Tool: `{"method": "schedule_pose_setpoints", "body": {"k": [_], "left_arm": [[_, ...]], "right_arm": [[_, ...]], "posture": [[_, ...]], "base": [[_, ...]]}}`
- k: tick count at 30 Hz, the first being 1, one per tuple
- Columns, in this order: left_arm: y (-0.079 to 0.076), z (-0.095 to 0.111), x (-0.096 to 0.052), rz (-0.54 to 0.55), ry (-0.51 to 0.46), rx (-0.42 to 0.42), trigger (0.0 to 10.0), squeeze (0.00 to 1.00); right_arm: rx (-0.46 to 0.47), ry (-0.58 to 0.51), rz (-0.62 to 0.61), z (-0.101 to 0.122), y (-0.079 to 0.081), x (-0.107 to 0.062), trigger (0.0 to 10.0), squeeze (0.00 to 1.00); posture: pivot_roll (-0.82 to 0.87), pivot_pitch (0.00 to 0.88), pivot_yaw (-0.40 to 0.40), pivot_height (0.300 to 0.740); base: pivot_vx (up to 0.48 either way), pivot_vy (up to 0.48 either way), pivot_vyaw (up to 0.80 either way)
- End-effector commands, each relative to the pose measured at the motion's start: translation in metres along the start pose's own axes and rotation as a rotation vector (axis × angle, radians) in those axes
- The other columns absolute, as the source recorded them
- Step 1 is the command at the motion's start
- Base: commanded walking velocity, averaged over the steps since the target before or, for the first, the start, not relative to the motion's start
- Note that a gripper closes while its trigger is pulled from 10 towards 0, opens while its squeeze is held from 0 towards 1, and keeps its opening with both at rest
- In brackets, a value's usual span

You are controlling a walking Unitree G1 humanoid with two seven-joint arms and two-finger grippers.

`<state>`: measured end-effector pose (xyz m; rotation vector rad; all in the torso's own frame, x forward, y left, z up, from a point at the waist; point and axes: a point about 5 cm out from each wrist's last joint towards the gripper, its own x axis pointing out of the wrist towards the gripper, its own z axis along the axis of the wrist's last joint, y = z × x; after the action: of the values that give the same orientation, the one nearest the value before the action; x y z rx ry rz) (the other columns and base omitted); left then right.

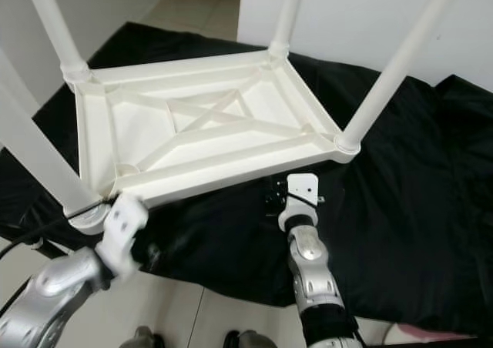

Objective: Building children table

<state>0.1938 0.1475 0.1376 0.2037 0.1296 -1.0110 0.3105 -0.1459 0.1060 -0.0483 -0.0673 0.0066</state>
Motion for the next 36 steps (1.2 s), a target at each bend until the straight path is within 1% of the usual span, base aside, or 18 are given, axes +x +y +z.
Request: {"method": "schedule_pose_setpoints", "body": {"k": [1,3,5,9,11,13,19,21,23,26,27,28,29,30,32,33,35,36], "left_arm": [[0.001,0.002,-0.004,-0.018,-0.002,0.015,10.0,0.0],[0.012,-0.005,-0.028,0.027,0.08,0.047,10.0,0.0],[0.012,-0.005,-0.028,0.027,0.08,0.047,10.0,0.0],[0.033,0.003,-0.056,0.128,0.113,0.106,10.0,0.0],[0.036,0.006,-0.061,0.142,0.118,0.114,10.0,0.0],[0.044,0.01,-0.078,0.165,0.176,0.127,10.0,0.0],[0.053,0.012,-0.097,0.19,0.272,0.145,10.0,0.0],[0.06,0.012,-0.105,0.228,0.309,0.161,10.0,0.0],[0.08,0.015,-0.12,0.329,0.356,0.195,10.0,0.0],[0.08,0.015,-0.12,0.329,0.356,0.195,10.0,0.0],[0.094,0.015,-0.128,0.394,0.388,0.21,10.0,0.0],[0.094,0.015,-0.128,0.394,0.388,0.21,10.0,0.0],[0.126,0.021,-0.137,0.556,0.419,0.293,10.0,0.0],[0.126,0.021,-0.137,0.556,0.419,0.293,10.0,0.0],[0.152,0.03,-0.139,0.724,0.423,0.394,10.0,0.0],[0.162,0.035,-0.136,0.785,0.379,0.392,10.0,0.0],[0.162,0.035,-0.136,0.785,0.379,0.392,10.0,0.0],[0.168,0.043,-0.131,0.826,0.323,0.401,10.0,0.0]], "right_arm": [[-0.006,0.049,-0.01,-0.011,-0.003,-0.002,10.0,0.0],[-0.007,0.055,-0.006,-0.012,-0.001,0.001,10.0,0.0],[-0.007,0.055,-0.006,-0.012,-0.001,0.001,10.0,0.0],[-0.01,0.058,0.002,-0.015,0.002,0.003,10.0,0.0],[-0.012,0.059,0.003,-0.015,0.002,0.003,10.0,0.0],[-0.016,0.058,0.004,-0.016,0.002,0.004,10.0,0.0],[-0.019,0.057,-0.005,-0.017,0.0,0.004,10.0,0.0],[-0.018,0.057,-0.008,-0.018,0.0,0.004,10.0,0.0],[-0.017,0.056,-0.011,-0.019,0.0,0.004,10.0,0.0],[-0.017,0.056,-0.011,-0.019,0.0,0.004,10.0,0.0],[-0.017,0.056,-0.012,-0.02,0.001,0.003,10.0,0.0],[-0.017,0.056,-0.012,-0.02,0.001,0.003,10.0,0.0],[-0.015,0.054,-0.015,-0.02,0.002,0.003,10.0,0.0],[-0.015,0.054,-0.015,-0.02,0.002,0.003,10.0,0.0],[-0.015,0.049,-0.016,-0.02,0.003,0.003,10.0,0.0],[-0.015,0.047,-0.018,-0.019,0.003,0.003,10.0,0.0],[-0.015,0.047,-0.018,-0.019,0.003,0.003,10.0,0.0],[-0.014,0.044,-0.02,-0.019,0.004,0.003,10.0,0.0]], "posture": [[0.17,0.146,-0.117,0.74],[0.18,0.145,-0.126,0.74],[0.18,0.145,-0.126,0.74],[0.19,0.137,-0.13,0.74],[0.19,0.137,-0.13,0.74],[0.19,0.131,-0.126,0.74],[0.19,0.127,-0.122,0.74],[0.19,0.127,-0.12,0.74],[0.19,0.129,-0.117,0.74],[0.19,0.129,-0.117,0.74],[0.18,0.129,-0.112,0.74],[0.18,0.129,-0.112,0.74],[0.17,0.131,-0.102,0.74],[0.17,0.131,-0.102,0.74],[0.17,0.131,-0.098,0.74],[0.16,0.131,-0.092,0.74],[0.16,0.131,-0.092,0.74],[0.15,0.133,-0.087,0.74]], "base": [[0.0,0.0,0.0],[0.0,0.0,0.0],[0.0,0.0,0.0],[0.0,0.0,0.0],[0.0,0.0,0.0],[0.0,0.0,0.0],[0.0,0.0,0.0],[0.0,0.0,0.0],[0.0,0.0,0.0],[0.0,0.0,0.0],[0.0,0.0,0.0],[0.0,0.0,0.0],[0.0,0.0,0.0],[0.0,0.0,0.0],[0.0,0.0,0.0],[0.0,0.0,0.0],[0.0,0.0,0.0],[0.0,0.0,0.0]]}}
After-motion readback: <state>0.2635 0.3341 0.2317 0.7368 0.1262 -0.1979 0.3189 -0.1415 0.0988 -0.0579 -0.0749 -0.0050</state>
